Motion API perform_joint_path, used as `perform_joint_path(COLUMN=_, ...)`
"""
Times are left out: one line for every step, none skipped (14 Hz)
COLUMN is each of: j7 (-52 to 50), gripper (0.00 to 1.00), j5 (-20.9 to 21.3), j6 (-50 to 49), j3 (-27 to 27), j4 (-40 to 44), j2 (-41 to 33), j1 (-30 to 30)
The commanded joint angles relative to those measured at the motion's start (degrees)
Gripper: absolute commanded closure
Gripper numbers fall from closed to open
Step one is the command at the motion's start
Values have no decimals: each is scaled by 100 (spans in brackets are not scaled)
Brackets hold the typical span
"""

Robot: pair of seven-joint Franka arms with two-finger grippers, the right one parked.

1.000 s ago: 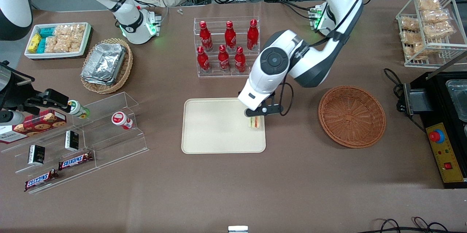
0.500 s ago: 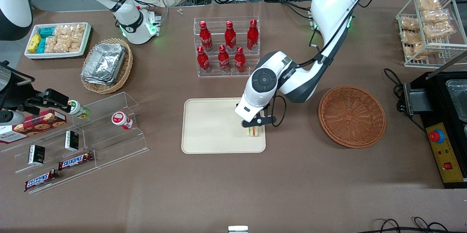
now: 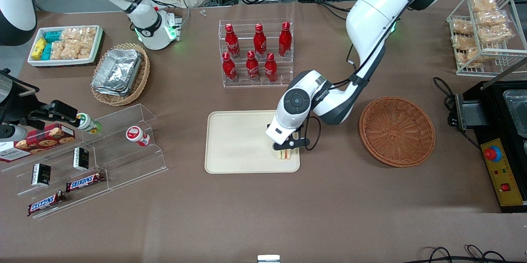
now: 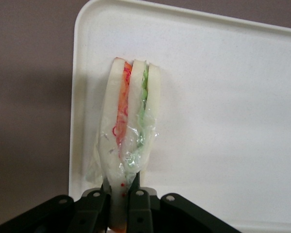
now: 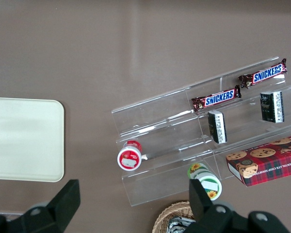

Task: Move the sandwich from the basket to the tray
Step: 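Lower the sandwich onto the tray and open the left gripper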

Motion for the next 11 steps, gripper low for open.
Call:
perform_joint_path(j7=-176, gripper=0, j5=124, j6=-192, j3=8, j4=-10, j2=-246, j1=-6)
perform_joint_path(j7=-316, gripper=0, j5=124, j6=-376, j3=8, j4=-72, j2=-448, j1=2)
perform_joint_path(j7=-421, gripper=0, j5=132, j6=-648, j3=8, j4=-116, j2=-676, j1=2)
perform_joint_path(j7=-431, gripper=0, j5=132, j6=-938, j3=8, j4=-195, j2=-922, j1=11)
perform_joint_path(j7=-423, gripper=0, j5=132, j6=-1158, j3=43, j4=-309, j2=-1229, j1=55)
perform_joint_path(j7=-335, gripper=0, j5=132, j6=-1343, j3=61, j4=-492, j2=-1545, j1=212)
perform_joint_path(j7=-239, gripper=0, j5=132, j6=-1484, j3=61, j4=-703, j2=-1896, j1=361)
perform_joint_path(j7=49, gripper=0, j5=132, j6=-1642, j3=61, j4=-879, j2=-2196, j1=528)
perform_joint_path(j7=400, gripper=0, j5=132, j6=-1861, j3=61, j4=-968, j2=-2460, j1=738)
perform_joint_path(j7=682, gripper=0, j5=124, j6=-2107, j3=52, j4=-978, j2=-2619, j1=949)
perform_joint_path(j7=963, gripper=0, j5=89, j6=-2327, j3=52, j4=-960, j2=-2751, j1=1186)
